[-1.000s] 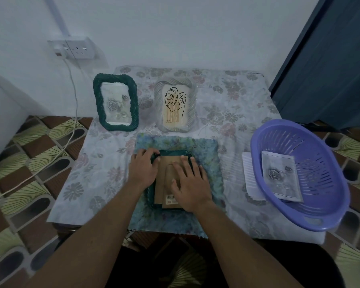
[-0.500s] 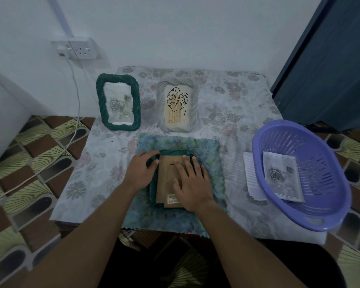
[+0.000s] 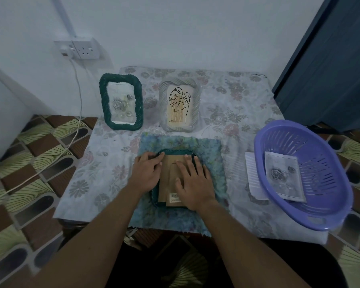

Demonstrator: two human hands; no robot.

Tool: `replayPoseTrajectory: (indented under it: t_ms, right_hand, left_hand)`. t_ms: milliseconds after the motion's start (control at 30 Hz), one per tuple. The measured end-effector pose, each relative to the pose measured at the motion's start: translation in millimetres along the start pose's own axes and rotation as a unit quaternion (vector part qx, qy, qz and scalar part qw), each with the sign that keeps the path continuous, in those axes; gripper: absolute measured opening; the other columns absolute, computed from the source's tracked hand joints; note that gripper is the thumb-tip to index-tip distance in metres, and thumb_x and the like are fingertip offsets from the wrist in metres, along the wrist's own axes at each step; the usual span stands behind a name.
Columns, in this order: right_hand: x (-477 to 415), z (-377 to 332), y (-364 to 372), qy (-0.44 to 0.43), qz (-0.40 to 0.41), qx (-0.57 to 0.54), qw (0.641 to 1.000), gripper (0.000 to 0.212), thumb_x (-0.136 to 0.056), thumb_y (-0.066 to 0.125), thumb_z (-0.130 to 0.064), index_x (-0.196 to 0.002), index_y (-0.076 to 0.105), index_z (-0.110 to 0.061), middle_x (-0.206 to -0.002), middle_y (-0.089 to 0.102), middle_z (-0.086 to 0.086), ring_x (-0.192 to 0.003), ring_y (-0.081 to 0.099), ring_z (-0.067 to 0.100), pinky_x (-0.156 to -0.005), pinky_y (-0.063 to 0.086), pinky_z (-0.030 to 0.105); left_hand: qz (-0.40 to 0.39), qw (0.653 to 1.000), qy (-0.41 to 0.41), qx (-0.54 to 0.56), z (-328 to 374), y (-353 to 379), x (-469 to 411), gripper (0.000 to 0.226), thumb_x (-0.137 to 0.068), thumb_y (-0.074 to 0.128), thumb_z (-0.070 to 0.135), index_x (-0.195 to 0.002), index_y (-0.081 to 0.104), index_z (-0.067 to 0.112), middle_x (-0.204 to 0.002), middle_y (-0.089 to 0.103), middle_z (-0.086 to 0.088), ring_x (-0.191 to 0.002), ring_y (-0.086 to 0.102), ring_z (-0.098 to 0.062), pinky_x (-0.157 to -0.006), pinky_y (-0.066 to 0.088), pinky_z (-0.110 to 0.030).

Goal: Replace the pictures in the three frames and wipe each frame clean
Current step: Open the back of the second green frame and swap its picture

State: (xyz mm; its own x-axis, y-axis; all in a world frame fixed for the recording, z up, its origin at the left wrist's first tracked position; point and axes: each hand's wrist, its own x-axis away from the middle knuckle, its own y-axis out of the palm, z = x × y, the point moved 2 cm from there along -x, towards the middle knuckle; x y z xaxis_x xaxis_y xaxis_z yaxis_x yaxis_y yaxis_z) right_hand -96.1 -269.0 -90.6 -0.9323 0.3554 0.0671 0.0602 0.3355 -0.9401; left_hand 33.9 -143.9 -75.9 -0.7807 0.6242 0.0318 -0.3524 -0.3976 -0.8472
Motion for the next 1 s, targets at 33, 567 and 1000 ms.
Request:
replayPoseTrajectory:
  t_ms: [33, 567, 1000]
  right_hand:
    - [0, 0, 0, 0.000, -0.002, 0.003, 1.000, 0.075, -0.087, 0.008, -0.053, -0.157, 0.022, -0.030, -0.168, 0.006, 0.000, -0.154, -0.001, 0.024, -0.123, 0.004, 0.047]
    - [0, 0, -1, -0.001, -0.003, 0.002, 1.000, 0.079, -0.085, 0.004, -0.055, -0.157, 0.021, -0.029, -0.168, 0.005, -0.002, -0.154, -0.002, 0.023, -0.123, 0.002, 0.046]
    - [0, 2, -1, -0.001, -0.008, -0.002, 1.000, 0.075, -0.087, 0.007, -0.054, -0.158, 0.018, -0.031, -0.168, 0.004, -0.005, -0.154, -0.003, 0.021, -0.123, 0.002, 0.046]
  left_hand:
    - [0.003, 1.000, -0.002, 0.009, 1, 0, 0, 0.039, -0.104, 0.043, 0.019, -0.143, 0.050, 0.021, -0.135, 0.046, -0.008, -0.127, 0.037, -0.028, -0.105, 0.019, -0.026]
    - [-0.013, 0.986, -0.033, 0.162, 2, -21, 17, 0.052, -0.095, 0.060, 0.019, -0.145, 0.047, 0.020, -0.138, 0.047, -0.001, -0.129, 0.042, -0.017, -0.109, 0.030, -0.027]
    - [-0.061, 0.983, 0.058, -0.161, -11, 18, 62, 0.077, -0.089, -0.001, 0.074, -0.157, -0.001, 0.037, -0.163, -0.013, 0.011, -0.151, -0.011, -0.017, -0.121, -0.007, -0.044]
